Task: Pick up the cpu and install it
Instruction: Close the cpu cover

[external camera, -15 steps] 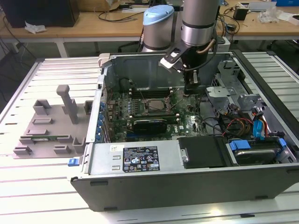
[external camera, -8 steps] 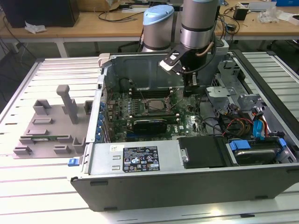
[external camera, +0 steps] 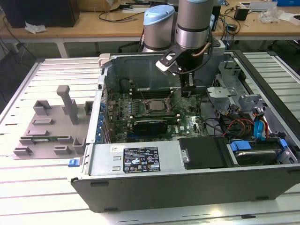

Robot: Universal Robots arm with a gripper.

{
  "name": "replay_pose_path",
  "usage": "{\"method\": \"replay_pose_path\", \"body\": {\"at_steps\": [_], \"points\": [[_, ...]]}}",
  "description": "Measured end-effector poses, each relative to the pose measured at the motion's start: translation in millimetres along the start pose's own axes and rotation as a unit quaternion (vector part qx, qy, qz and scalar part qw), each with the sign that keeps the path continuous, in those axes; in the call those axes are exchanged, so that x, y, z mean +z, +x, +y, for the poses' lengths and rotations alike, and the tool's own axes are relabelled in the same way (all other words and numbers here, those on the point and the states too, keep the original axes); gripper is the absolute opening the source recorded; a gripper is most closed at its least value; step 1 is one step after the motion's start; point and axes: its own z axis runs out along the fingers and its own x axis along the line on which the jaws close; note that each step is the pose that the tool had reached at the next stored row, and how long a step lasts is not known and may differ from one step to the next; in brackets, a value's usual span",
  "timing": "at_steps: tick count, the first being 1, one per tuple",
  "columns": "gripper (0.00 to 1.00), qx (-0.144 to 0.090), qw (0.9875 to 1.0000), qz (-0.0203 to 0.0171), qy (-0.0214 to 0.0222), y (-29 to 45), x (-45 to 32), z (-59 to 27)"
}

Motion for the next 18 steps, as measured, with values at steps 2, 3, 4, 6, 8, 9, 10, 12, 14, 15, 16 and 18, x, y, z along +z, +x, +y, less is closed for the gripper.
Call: {"method": "replay_pose_path", "body": {"at_steps": [2,3,4,6,8,9,10,12,14,15,16,18], "points": [[0.11,0.0,1.0,0.0,0.0,0.0,-0.1,-3.3],[0.11,0.0,1.0,0.0,-0.0001,0.0,-0.2,-4.3],[0.11,0.0,1.0,0.0,0.0,0.0,-0.2,-5.3],[0.11,0.0,1.0,0.0,0.0,0.1,-0.3,-6.8],[0.11,0.0,1.0,0.0,0.0,0.2,-0.5,-11.6],[0.11,0.0,1.0,-0.0001,0.0,0.2,-0.6,-13.4],[0.11,0.0,1.0,0.0,0.0,0.2,-0.6,-14.7],[0.11,0.0,1.0,0.0,0.0,0.3,-0.6,-16.1],[0.11,0.0,1.0,0.0,0.0,0.2,-0.7,-19.2],[0.11,0.0,1.0,0.0,0.0,0.2,-0.6,-20.5],[0.11,0.0,1.0,0.0001,0.0,0.3,-0.5,-22.1],[0.11,0.0,1.0,-0.0001,0.0,0.2,-0.2,-23.8]]}}
